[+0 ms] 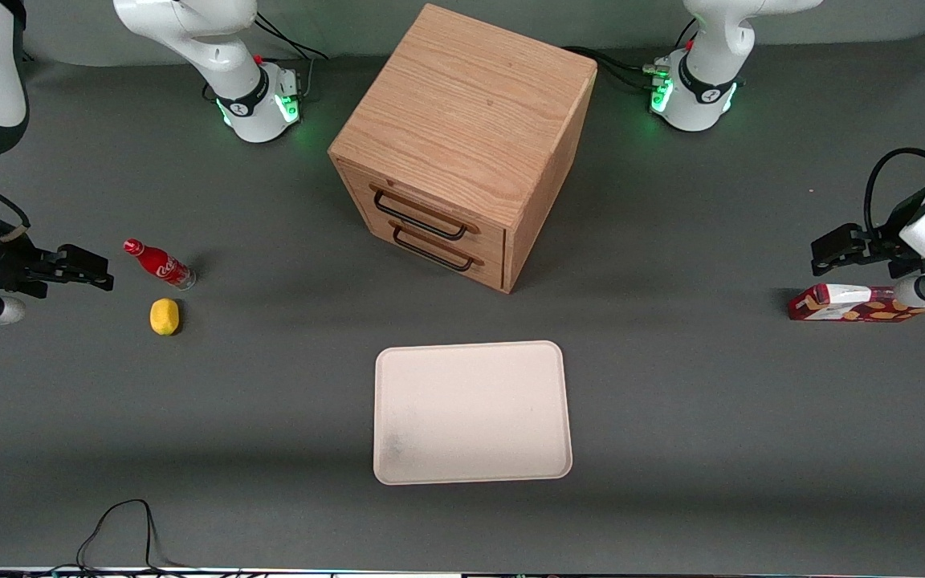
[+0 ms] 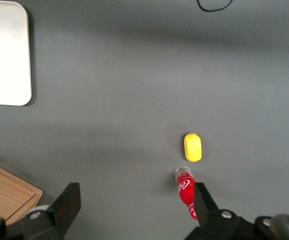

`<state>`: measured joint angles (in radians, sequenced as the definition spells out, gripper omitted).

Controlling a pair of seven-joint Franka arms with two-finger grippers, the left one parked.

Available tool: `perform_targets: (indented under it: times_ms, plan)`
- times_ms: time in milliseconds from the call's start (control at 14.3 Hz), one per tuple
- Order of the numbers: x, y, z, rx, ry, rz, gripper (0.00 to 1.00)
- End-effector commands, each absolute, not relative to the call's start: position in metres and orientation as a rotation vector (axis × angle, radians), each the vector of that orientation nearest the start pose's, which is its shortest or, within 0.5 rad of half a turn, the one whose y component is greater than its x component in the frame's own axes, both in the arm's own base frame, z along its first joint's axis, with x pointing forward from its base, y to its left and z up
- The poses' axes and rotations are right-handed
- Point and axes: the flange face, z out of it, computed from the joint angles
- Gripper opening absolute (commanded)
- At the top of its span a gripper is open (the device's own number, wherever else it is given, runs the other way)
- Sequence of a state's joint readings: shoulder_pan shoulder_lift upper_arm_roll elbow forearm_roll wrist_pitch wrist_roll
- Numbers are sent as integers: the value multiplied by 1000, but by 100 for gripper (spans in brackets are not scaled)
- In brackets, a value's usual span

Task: Place coke bottle on tray
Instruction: 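Move the right gripper over the red Coca-Cola bottle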

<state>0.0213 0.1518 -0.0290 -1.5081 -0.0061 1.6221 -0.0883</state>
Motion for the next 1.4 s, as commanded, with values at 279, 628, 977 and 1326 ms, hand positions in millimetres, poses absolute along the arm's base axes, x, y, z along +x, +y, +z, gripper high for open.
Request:
perform_targets:
  times_ms: [279, 628, 977, 1326]
  plan:
    - [601, -5, 578, -3159, -98, 103, 100]
    - [598, -4, 575, -3143, -107, 145, 100]
    - [583, -27, 589, -3150, -58, 165, 100]
    - [548, -43, 612, -3137, -103, 167, 100]
